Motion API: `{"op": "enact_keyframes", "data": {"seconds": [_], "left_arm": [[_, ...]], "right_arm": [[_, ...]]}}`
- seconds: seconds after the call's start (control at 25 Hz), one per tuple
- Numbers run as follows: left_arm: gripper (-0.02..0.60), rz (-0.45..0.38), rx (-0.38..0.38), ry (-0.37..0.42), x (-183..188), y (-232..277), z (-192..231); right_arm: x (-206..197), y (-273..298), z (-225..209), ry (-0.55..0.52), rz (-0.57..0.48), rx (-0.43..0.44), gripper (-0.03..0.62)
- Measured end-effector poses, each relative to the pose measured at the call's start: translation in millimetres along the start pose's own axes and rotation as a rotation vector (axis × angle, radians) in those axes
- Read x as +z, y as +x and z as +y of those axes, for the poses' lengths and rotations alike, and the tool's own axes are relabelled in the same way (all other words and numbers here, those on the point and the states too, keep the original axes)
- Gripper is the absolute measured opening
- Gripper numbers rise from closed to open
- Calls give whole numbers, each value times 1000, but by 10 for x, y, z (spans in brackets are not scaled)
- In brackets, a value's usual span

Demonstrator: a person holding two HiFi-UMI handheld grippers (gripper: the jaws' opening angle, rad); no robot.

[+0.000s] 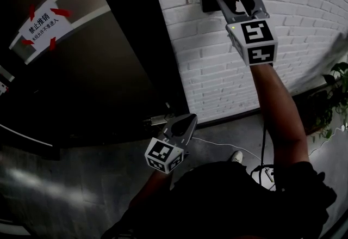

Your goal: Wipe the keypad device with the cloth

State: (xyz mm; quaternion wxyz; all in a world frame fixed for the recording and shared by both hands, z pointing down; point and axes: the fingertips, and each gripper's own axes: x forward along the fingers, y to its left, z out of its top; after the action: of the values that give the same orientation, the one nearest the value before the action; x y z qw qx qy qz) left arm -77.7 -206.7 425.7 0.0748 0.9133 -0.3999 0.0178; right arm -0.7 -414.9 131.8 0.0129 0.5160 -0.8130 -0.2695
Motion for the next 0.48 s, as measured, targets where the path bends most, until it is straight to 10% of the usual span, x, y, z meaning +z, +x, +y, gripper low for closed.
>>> {"op": "enact_keyframes", "data": {"seconds": [0.48], "left_arm": [[15,5,-13,7,-9,8,-73]], "right_arm": [[-344,-102,147,11,56,20,144]]}}
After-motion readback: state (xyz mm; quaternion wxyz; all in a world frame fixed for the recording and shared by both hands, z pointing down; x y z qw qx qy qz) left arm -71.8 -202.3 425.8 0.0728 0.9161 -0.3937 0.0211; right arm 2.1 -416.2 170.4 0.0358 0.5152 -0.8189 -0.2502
